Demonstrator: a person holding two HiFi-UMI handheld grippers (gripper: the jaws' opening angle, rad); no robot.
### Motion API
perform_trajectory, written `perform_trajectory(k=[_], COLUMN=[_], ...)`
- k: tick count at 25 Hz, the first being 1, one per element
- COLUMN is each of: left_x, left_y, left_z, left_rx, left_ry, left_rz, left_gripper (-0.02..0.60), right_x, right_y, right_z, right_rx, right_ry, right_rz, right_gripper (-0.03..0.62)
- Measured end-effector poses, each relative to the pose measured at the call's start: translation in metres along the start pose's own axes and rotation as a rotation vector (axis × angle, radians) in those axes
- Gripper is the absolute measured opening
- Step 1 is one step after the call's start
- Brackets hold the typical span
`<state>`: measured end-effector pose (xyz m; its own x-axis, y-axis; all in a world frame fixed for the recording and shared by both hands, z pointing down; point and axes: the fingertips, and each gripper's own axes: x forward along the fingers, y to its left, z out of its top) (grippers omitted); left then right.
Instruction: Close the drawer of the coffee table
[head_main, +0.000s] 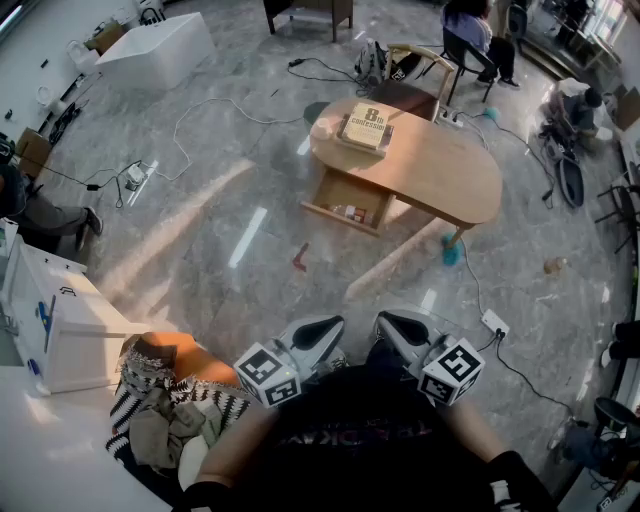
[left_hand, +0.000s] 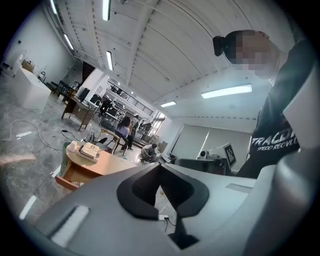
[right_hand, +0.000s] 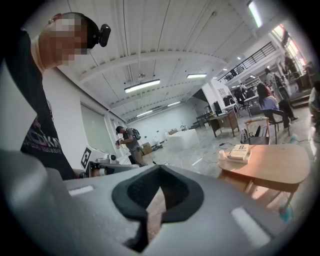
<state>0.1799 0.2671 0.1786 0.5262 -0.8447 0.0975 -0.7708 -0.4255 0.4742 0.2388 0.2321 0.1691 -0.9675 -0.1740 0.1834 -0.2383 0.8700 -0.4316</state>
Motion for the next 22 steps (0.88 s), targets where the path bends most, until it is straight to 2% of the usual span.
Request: perform_trajectory(k=[4,16,22], left_x=[0.002,-0.006,-0.012], left_y=[-0.002,-0.002,0.0], left_z=[0.003,0.0,0.001], left_rx=[-0.001,0.004,0.002], left_ry=[-0.002,-0.003,-0.007], left_rz=[-0.005,-0.022,-0.009], left_gripper=[-0.003,-0.003,-0.003], right_x=[-0.001,0.006,0.009], right_y=[-0.002,0.008,0.01], right_z=[-0.001,0.004,0.002], right_rx=[-0.029,0.014,-0.019], right_ry=[0.035,-0.022,0.0], right_rz=[-0.009,0.032,0.022], right_gripper=[0.0,0.0,0.0])
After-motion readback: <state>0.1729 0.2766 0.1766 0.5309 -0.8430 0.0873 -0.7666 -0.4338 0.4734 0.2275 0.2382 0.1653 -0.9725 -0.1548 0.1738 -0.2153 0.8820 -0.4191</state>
